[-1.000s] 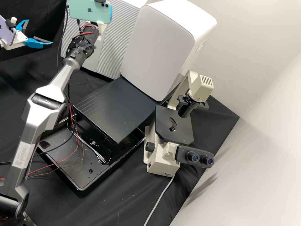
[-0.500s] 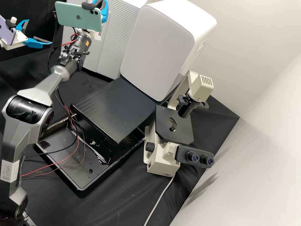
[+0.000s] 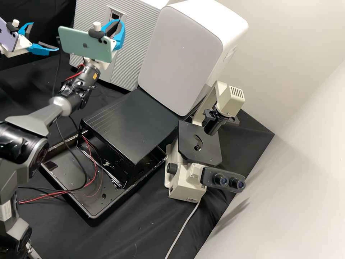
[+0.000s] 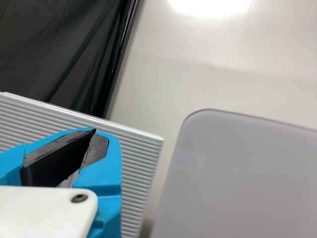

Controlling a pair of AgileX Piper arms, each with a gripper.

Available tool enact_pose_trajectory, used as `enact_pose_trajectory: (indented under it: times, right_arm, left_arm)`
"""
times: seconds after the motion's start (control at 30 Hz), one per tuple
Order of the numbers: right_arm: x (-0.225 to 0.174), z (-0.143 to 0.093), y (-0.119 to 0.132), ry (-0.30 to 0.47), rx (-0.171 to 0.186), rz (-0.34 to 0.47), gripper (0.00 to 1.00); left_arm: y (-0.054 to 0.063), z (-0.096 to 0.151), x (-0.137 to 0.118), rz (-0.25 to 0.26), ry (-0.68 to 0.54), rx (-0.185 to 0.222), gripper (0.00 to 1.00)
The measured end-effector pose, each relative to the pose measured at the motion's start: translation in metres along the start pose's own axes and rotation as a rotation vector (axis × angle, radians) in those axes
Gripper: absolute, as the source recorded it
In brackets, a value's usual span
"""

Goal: Close the incubator door

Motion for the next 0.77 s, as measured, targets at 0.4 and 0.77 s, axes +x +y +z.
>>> enact_pose_trajectory:
  times: [0.4, 0.77]
  right_arm:
    - [-0.067, 0.033, 0.014, -0.064, -0.001, 0.175, 1.0]
    - [-0.108, 0.073, 0.014, -0.158, 0.082, 0.215, 1.0]
  left_arm:
    - [0.0, 0.0, 0.0, 0.0, 0.0, 0.0, 1.0]
    - [0.0, 0.0, 0.0, 0.0, 0.0, 0.0, 1.0]
